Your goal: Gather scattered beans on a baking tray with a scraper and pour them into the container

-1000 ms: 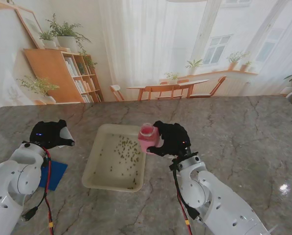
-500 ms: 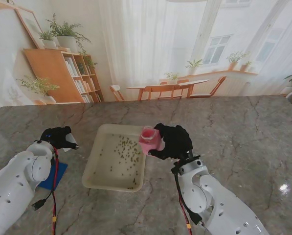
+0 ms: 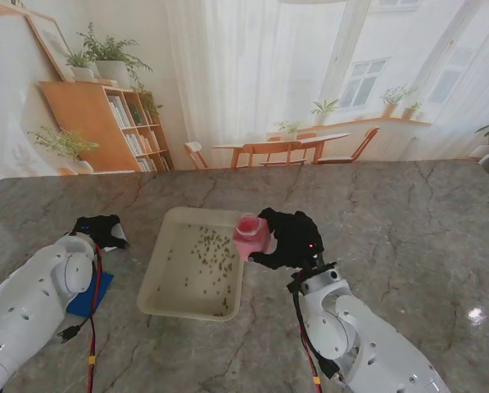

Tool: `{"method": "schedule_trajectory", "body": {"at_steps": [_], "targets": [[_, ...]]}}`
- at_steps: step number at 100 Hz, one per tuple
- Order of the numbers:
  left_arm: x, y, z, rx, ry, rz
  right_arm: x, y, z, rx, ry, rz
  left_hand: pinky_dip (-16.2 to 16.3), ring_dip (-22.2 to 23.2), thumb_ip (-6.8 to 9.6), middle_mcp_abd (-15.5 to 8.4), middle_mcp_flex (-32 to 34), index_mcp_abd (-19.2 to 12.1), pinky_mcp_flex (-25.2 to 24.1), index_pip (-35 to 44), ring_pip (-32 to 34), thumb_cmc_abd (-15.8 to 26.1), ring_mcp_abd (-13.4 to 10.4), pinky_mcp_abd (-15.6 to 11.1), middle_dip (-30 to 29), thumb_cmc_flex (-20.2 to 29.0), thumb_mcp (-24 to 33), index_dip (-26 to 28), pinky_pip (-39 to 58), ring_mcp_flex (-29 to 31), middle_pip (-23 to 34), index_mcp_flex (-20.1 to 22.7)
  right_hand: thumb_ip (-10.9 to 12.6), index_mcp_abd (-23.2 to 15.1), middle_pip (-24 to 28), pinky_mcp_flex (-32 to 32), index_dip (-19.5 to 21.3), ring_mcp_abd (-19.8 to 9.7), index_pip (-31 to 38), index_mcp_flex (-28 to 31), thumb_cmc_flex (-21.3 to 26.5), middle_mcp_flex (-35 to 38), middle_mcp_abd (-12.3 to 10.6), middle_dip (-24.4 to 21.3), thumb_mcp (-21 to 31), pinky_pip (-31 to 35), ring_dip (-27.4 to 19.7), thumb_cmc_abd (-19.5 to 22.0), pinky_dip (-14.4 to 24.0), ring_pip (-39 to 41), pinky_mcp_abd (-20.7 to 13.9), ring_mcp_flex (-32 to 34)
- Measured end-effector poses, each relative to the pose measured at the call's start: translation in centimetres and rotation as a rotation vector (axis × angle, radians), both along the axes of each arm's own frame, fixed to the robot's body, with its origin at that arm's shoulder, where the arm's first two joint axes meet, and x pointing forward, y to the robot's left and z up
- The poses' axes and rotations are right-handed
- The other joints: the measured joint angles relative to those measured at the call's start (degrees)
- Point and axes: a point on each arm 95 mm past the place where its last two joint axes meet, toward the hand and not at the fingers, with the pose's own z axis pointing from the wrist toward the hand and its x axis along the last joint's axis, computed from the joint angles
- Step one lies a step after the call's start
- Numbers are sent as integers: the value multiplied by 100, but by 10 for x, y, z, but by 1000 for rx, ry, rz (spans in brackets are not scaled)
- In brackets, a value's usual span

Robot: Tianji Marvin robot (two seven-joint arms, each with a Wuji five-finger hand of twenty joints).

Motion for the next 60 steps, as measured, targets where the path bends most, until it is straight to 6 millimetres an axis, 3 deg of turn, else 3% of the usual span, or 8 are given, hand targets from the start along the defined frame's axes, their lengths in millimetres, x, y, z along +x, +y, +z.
{"method": "schedule_trajectory", "body": {"at_steps": [13, 29, 39, 60], "targets": [[1, 0, 3, -11, 54, 21, 0, 0, 0, -1, 0, 2, -550, -777, 5, 119, -230, 64, -671, -1005, -817, 211, 380, 466, -751, -115, 454, -785, -995, -542, -785, -65, 0, 0, 0, 0, 0, 0, 0, 0, 0, 0, 0, 0, 0, 0, 0, 0, 0, 0, 0, 0], [-4, 0, 5, -57, 96, 29, 1, 0, 0, 0, 4, 2, -1032, -1366, 33, 443, -968, 262, -1144, -1502, -1461, 353, 568, 605, -1317, -633, 873, -1514, -2221, -1379, -1341, -341, 0, 0, 0, 0, 0, 0, 0, 0, 0, 0, 0, 0, 0, 0, 0, 0, 0, 0, 0, 0], [-9, -1, 6, -35, 133, -3, 1, 0, -1, 0, 6, 1, -1125, -1605, 36, 611, -1566, 534, -1224, -1645, -1624, 348, 620, 660, -1547, -901, 939, -1722, -2972, -1858, -1507, -811, 0, 0, 0, 0, 0, 0, 0, 0, 0, 0, 0, 0, 0, 0, 0, 0, 0, 0, 0, 0], [-14, 1, 16, -12, 120, -46, 2, -1, -1, 1, 8, -1, -1178, -1785, 36, 778, -2270, 758, -1282, -1789, -1839, 530, 648, 650, -1761, -1068, 914, -1953, -4092, -2385, -1633, -1228, 0, 0, 0, 0, 0, 0, 0, 0, 0, 0, 0, 0, 0, 1, -1, 0, 0, 0, 0, 0]]}}
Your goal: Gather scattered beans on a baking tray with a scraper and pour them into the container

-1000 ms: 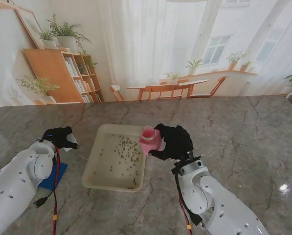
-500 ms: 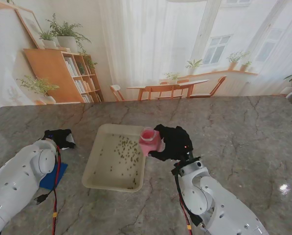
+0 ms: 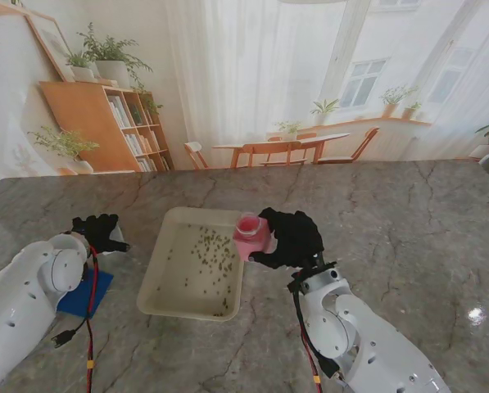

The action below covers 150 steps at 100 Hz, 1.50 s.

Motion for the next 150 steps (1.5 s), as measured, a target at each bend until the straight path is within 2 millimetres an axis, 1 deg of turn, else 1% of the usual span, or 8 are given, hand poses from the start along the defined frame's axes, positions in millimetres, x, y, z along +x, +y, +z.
{"method": "schedule_trajectory", "body": {"at_steps": [11, 31, 45, 58, 73, 103, 123, 150], "targets": [[-6, 1, 20, 56, -72, -66, 1, -1, 0, 1, 6, -1, 0, -50, 0, 19, -109, 56, 0, -60, 42, 66, -14, -127, -46, 0, 14, -73, -203, -41, -4, 0, 0, 0, 1, 0, 0, 0, 0, 0, 0, 0, 0, 0, 0, 0, 0, 0, 0, 0, 0, 0], [-26, -8, 71, 53, -262, -140, 2, -2, 0, -1, 14, 2, 0, -75, 0, 19, -110, 57, 19, -61, 42, 61, -69, -196, -47, 0, 11, -85, -340, -43, -1, 0, 0, 0, 1, 0, 0, 0, 0, 0, 0, 0, 0, 0, 0, 0, 0, 0, 0, 0, 0, 0], [-46, -30, 101, 32, -442, -201, 7, -12, -1, 11, 39, -21, 67, -75, 0, 21, -55, 57, 64, -54, 42, 290, -80, -229, -47, 0, -31, -30, -252, -36, 2, 0, 0, 0, 1, 0, 0, 0, 0, 0, 0, 0, 0, 0, 0, 0, 0, 0, 0, 0, -1, 0], [-68, -56, 114, -5, -557, -265, 13, -23, -3, 19, 60, -49, 217, -75, 0, -87, 272, 15, 195, 21, 39, 365, -218, -403, -43, 0, -41, 55, 129, 97, 94, 19, 0, 0, 1, -2, 0, 0, 0, -9, 0, -1, 0, 0, -90, 0, -60, 86, 0, -64, -1, 0], [-90, -89, 109, -86, -602, -275, 20, -35, -11, 51, 84, -20, 218, -75, 0, -293, 799, -289, 359, 255, 64, 426, -389, -625, 7, -26, -40, 151, 457, 437, 189, 515, 0, -1, 1, -23, 0, -15, 4, -87, 0, -8, -28, 0, -280, 0, -84, 287, 0, -142, -11, -4], [-124, -134, 82, -211, -673, -237, 50, -57, -38, 85, 196, -3, 218, -75, 0, -356, 1031, -387, 562, 330, 68, 426, -421, -629, 67, -26, -41, 230, 619, 657, 232, 656, 0, -16, 1, -201, 4, -94, 81, -285, 0, -97, -103, -67, -520, 0, -155, 581, 0, -279, -78, -82], [-132, -142, 70, -235, -674, -197, 76, -60, -54, 89, 281, -15, 202, -75, 0, -357, 1093, -388, 565, 330, 83, 542, -421, -627, 125, -36, -51, 287, 830, 731, 234, 656, 0, -59, 1, -345, 11, -112, 102, -510, 1, -298, -146, -68, -520, -13, -178, 759, -1, -370, -78, -302], [-133, -135, 50, -290, -614, -144, 98, -50, -62, 21, 298, 17, 201, -74, 0, -362, 1137, -427, 567, 326, 83, 552, -421, -608, 181, 99, -61, 320, 905, 731, 233, 713, 0, -188, 1, -489, 16, -114, 170, -740, 17, -502, -211, -69, -520, -16, -186, 852, -1, -317, -78, -467]]}}
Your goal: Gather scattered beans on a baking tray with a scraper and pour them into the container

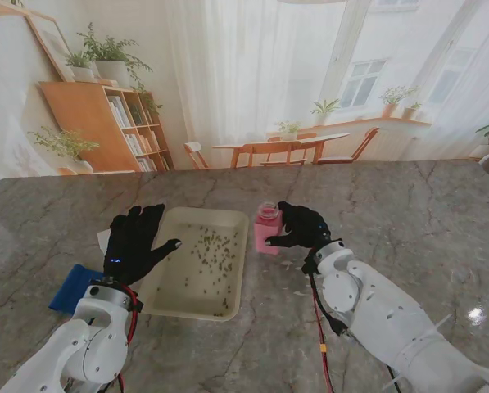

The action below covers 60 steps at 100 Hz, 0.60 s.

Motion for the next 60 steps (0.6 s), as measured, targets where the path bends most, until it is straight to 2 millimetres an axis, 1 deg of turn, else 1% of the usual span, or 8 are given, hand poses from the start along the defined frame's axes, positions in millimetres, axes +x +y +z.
{"method": "schedule_trajectory", "body": {"at_steps": [5, 17, 25, 33, 40, 45, 48, 60], "targets": [[0, 1, -1, 9, -1, 2, 3, 0, -1, -16, -2, 5, 0, 1, 0, 0, 0, 0, 0, 0, 0, 0, 0, 1, 0, 0, 0, 0, 1, 0, 0, 0, 0, -116, 26, -72, 0, 0, 14, -109, 34, -132, -61, -48, 0, 0, -11, 15, 0, 26, 0, -101], [-1, 2, -2, 6, -3, 6, 8, 1, -4, -23, 13, 6, 0, 3, 0, -2, 0, -2, 0, 0, 0, 0, 0, 2, 0, 1, 0, 0, 2, 0, 0, 0, 0, -163, 284, -225, 14, 21, 72, -366, 102, -458, -65, -120, 0, 0, -13, 141, 66, 37, 9, -312], [-2, 3, -2, 7, -2, 10, 9, 3, -7, -49, 16, 19, 0, 21, 0, -4, 1, -3, 3, 0, 1, 0, -1, 4, 1, 1, 0, 4, 11, 61, 0, 0, 0, -164, 382, -346, 137, 33, 73, -521, 130, -649, -65, -133, 4, 0, -26, 209, 76, 53, 10, -470], [-2, 4, -3, 4, -2, 13, 10, 1, -9, -60, 23, 24, 0, 21, 0, -4, 1, -3, 4, 0, 1, 0, -1, 7, 1, 2, 0, 4, 11, 61, 0, 0, 6, -164, 466, -483, 291, 96, 0, -673, 132, -892, -65, -184, 32, 0, -27, 400, 92, 49, 16, -669], [-2, 4, -3, 0, -2, 15, 10, 1, -11, -69, 41, 32, 0, 21, 0, -4, 1, -5, 4, 4, 1, 0, -1, 10, 1, 2, 0, 42, 12, 61, 0, 58, 193, -162, 517, -584, 570, 150, -253, -760, 132, -1093, -65, -191, 48, 0, -31, 502, 135, 6, 19, -740], [-3, 4, -3, -1, -2, 16, 10, 0, -12, -77, 57, 37, 0, 21, 0, -4, 1, -6, 4, 4, 1, 6, -1, 10, 1, 3, 0, 42, 12, 61, 0, 58, 426, -160, 518, -666, 831, 178, -460, -827, 128, -1231, -61, -202, 61, -21, -35, 580, 136, -9, 29, -856], [-3, 4, -3, -1, -2, 16, 9, 0, -13, -79, 62, 40, 0, 21, 0, -4, 1, -13, 4, 4, 1, 113, -1, 12, 1, 13, 19, 43, 13, 61, 0, 58, 495, -158, 518, -716, 953, 208, -540, -940, 71, -1313, -47, -253, 101, -40, -35, 656, 136, -51, 60, -942], [-3, 5, -3, -1, -2, 21, 8, -3, -16, -79, 69, 61, 0, 26, 0, -59, 1, -69, 8, 4, 11, 121, -3, 21, 1, 74, 4, 59, 20, 133, -1, 101, 772, -158, 504, -895, 1107, 310, -761, -1200, -114, -1586, 35, -260, 216, -105, -37, 938, 136, -149, 81, -1233]]}}
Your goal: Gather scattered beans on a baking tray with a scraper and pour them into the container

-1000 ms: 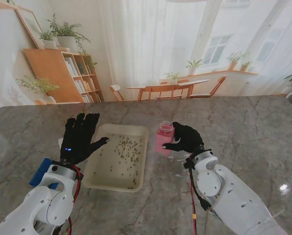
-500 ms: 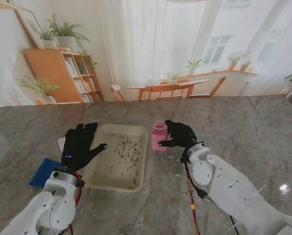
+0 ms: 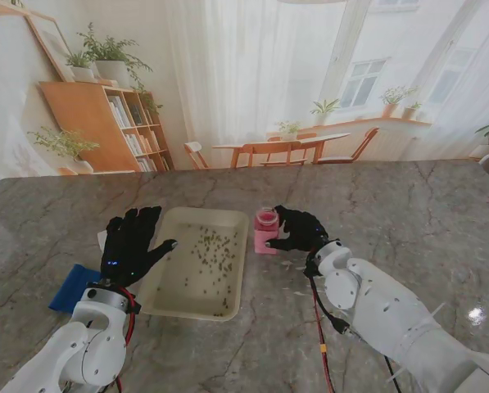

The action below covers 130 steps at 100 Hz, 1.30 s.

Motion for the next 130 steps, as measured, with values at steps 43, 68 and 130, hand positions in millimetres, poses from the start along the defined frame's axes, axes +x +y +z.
{"method": "schedule_trajectory", "body": {"at_steps": [43, 68, 130], "targets": [[-5, 7, -2, -24, -12, 46, -3, -6, 0, 7, 114, 45, 0, 9, 0, -4, 0, -7, 4, 0, 2, 60, 0, 30, 1, 73, 3, 59, 46, 97, 0, 0, 389, 332, -1518, -1410, 392, 765, -2601, -767, -599, -1758, 1044, -202, 60, -650, -79, 1011, -282, -858, 134, -1807], [-5, 7, -1, -27, -20, 47, -7, -10, 2, -41, 153, 80, 0, 67, 0, -4, 0, -7, 4, 0, 2, 60, 0, 31, 54, 72, 3, 61, 76, 105, 0, 0, 392, 987, -2242, -1746, 616, 998, -4189, -961, -701, -2315, 1521, -273, -142, -857, -163, 1131, -284, -1129, 140, -2295], [-11, 11, 0, 3, -17, 70, -25, -55, 68, -194, 75, 13, 0, 67, 0, -6, 1, -7, 4, 0, 2, 56, -1, 47, 57, 71, 3, 62, 112, 107, 0, 0, 394, 1951, -2851, -1815, 437, 1186, -5054, -735, -821, -2426, 1947, -273, -431, -1028, -244, 1340, -286, -1343, 259, -2432]]}}
